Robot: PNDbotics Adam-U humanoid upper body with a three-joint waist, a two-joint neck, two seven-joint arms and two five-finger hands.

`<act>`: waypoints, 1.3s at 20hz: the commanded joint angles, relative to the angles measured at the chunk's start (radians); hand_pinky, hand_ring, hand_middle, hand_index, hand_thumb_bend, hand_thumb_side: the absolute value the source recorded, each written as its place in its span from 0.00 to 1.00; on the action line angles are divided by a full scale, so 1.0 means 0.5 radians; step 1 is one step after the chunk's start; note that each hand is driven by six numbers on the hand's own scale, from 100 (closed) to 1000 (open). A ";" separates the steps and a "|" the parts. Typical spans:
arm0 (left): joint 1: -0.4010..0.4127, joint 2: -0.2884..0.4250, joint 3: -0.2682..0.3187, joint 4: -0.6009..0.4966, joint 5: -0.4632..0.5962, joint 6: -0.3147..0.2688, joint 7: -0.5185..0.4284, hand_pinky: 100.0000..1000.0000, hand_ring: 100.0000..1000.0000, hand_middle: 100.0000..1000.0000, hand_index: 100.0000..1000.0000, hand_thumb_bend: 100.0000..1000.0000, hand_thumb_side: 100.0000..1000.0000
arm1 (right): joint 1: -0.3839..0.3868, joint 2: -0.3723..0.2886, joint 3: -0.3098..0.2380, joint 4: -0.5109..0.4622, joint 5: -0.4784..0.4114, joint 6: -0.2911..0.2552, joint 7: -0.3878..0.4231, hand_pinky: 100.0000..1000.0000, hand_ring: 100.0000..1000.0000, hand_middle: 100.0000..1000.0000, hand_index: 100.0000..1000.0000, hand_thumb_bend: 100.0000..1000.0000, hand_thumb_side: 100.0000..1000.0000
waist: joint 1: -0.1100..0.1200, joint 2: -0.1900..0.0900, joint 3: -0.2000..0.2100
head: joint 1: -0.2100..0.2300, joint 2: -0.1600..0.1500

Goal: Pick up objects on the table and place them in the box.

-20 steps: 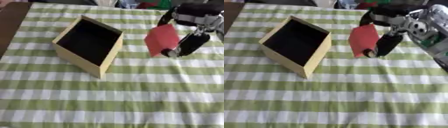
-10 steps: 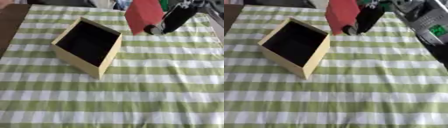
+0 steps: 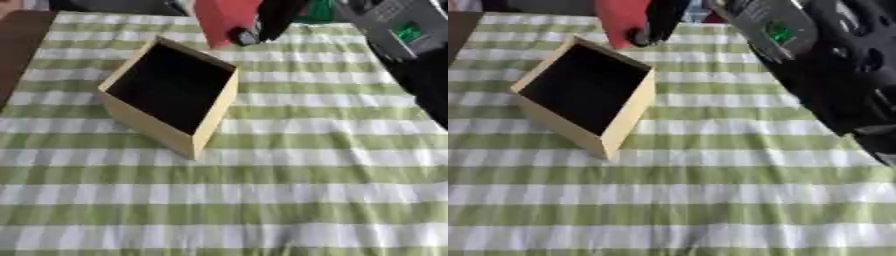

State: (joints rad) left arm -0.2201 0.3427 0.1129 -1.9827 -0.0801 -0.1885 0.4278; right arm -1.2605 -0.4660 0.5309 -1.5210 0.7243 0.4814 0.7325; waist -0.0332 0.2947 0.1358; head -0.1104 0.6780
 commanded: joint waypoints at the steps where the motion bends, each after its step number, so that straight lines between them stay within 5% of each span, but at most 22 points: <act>1: -0.028 0.029 -0.004 -0.035 0.010 -0.003 -0.013 1.00 0.43 0.42 0.68 0.04 0.00 | -0.065 0.110 -0.057 0.136 0.093 0.037 -0.015 0.84 0.84 0.46 0.61 0.00 0.02 | 0.008 -0.031 0.011 | -0.025 -0.023; 8: -0.043 0.021 -0.010 -0.035 0.020 -0.004 -0.026 1.00 0.43 0.42 0.68 0.04 0.00 | -0.092 0.293 -0.119 0.465 0.214 -0.071 -0.148 0.84 0.84 0.47 0.61 0.00 0.02 | 0.002 -0.010 0.044 | -0.056 -0.045; 14: -0.052 0.011 -0.013 -0.035 0.027 -0.004 -0.035 1.00 0.42 0.42 0.67 0.03 0.00 | -0.069 0.429 -0.140 0.816 0.260 -0.285 -0.287 0.89 0.86 0.51 0.67 0.00 0.03 | 0.000 0.013 0.058 | -0.068 -0.045; 18: -0.054 0.009 -0.012 -0.035 0.030 -0.004 -0.037 1.00 0.42 0.42 0.67 0.03 0.00 | -0.053 0.455 -0.141 0.892 0.277 -0.386 -0.269 0.90 0.89 0.64 0.79 0.00 0.04 | 0.002 0.017 0.057 | -0.084 -0.042; 24: -0.055 0.005 -0.013 -0.035 0.032 -0.002 -0.040 1.00 0.42 0.42 0.67 0.03 0.00 | -0.050 0.471 -0.150 0.912 0.284 -0.455 -0.221 0.90 0.90 0.66 0.80 0.00 0.04 | 0.005 0.021 0.054 | -0.096 -0.038; 26: -0.058 0.002 -0.014 -0.035 0.033 -0.002 -0.042 1.00 0.42 0.42 0.67 0.02 0.00 | -0.048 0.479 -0.146 0.921 0.288 -0.473 -0.199 0.92 0.93 0.74 0.88 0.10 0.01 | 0.004 0.023 0.056 | -0.098 -0.038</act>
State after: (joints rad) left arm -0.2381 0.3334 0.1032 -1.9827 -0.0629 -0.1886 0.4101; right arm -1.2752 -0.2303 0.4614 -1.0695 0.8587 0.2529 0.6244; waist -0.0378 0.3202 0.1620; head -0.1560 0.6650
